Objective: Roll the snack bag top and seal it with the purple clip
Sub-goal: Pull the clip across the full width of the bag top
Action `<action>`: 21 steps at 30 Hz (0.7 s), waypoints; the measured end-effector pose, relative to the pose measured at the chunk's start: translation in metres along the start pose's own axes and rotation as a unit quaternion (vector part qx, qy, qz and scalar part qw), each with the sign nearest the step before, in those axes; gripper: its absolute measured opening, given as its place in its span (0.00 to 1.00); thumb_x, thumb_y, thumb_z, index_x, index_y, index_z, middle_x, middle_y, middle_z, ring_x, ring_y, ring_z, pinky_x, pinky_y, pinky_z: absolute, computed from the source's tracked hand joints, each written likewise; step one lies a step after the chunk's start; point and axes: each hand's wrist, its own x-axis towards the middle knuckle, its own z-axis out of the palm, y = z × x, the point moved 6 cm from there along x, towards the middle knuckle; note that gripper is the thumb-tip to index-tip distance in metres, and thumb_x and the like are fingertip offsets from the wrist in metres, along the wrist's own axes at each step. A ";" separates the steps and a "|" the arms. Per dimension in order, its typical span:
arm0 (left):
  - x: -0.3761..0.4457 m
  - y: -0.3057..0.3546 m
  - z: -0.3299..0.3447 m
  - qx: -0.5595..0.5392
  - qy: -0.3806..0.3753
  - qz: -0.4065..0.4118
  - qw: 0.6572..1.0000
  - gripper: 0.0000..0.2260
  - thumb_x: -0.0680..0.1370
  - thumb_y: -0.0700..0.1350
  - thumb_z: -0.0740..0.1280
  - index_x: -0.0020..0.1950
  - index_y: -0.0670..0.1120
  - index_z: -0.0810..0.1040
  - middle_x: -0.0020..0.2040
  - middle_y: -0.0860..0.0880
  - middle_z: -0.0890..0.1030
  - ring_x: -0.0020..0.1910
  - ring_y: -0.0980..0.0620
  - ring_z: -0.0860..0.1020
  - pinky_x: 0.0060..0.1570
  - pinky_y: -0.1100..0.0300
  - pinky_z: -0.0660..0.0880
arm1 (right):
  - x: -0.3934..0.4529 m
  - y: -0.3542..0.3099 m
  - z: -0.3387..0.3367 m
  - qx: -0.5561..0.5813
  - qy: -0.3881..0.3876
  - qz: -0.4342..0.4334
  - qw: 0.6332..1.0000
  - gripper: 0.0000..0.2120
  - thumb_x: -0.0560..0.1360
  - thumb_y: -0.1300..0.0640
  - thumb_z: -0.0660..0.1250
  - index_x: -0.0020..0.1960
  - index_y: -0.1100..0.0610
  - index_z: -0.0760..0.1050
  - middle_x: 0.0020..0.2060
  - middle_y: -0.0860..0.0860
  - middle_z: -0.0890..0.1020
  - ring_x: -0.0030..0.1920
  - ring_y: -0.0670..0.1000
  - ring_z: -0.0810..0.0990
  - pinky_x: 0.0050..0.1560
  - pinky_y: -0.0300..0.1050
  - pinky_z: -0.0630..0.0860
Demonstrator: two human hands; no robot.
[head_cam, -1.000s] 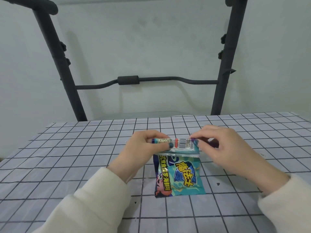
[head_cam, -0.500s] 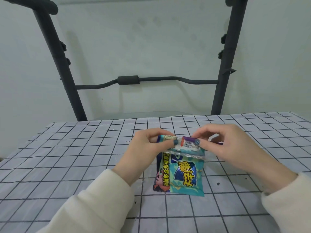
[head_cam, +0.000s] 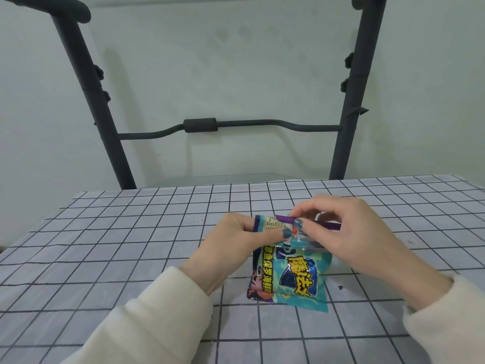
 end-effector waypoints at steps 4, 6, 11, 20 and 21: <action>-0.001 0.002 0.000 -0.009 0.004 0.003 1.000 0.09 0.68 0.52 0.75 0.40 0.47 0.86 0.41 0.48 0.88 0.41 0.51 0.86 0.42 0.63 0.80 | 0.001 0.000 -0.003 -0.010 0.005 -0.004 1.000 0.06 0.71 0.55 0.68 0.45 0.45 0.82 0.40 0.37 0.83 0.44 0.39 0.79 0.40 0.32 0.77; -0.001 0.003 -0.004 -0.020 0.015 0.003 1.000 0.16 0.64 0.55 0.75 0.42 0.45 0.86 0.42 0.46 0.88 0.42 0.48 0.86 0.45 0.58 0.81 | 0.003 0.004 -0.008 -0.021 0.014 0.002 1.000 0.07 0.72 0.56 0.69 0.46 0.45 0.82 0.39 0.36 0.83 0.44 0.36 0.78 0.39 0.29 0.76; 0.001 0.000 -0.024 -0.100 0.090 -0.007 0.991 0.18 0.62 0.52 0.75 0.44 0.41 0.84 0.44 0.41 0.87 0.44 0.42 0.85 0.48 0.50 0.81 | 0.007 0.027 -0.027 -0.005 0.060 0.056 0.997 0.06 0.73 0.56 0.68 0.43 0.46 0.82 0.38 0.33 0.83 0.40 0.37 0.79 0.38 0.23 0.70; 0.002 -0.005 -0.032 -0.152 0.117 -0.032 0.981 0.13 0.72 0.45 0.72 0.50 0.37 0.80 0.45 0.40 0.87 0.41 0.46 0.85 0.40 0.57 0.81 | 0.004 0.066 -0.027 0.289 0.065 0.238 0.925 0.06 0.75 0.62 0.67 0.45 0.59 0.83 0.38 0.53 0.85 0.39 0.48 0.82 0.45 0.41 0.80; 0.002 -0.005 -0.032 -0.155 0.117 -0.033 0.980 0.13 0.72 0.45 0.72 0.50 0.37 0.80 0.45 0.40 0.87 0.41 0.46 0.85 0.40 0.56 0.81 | 0.004 0.066 -0.026 0.297 0.067 0.239 0.922 0.06 0.74 0.63 0.67 0.45 0.59 0.83 0.38 0.52 0.85 0.39 0.48 0.82 0.44 0.39 0.80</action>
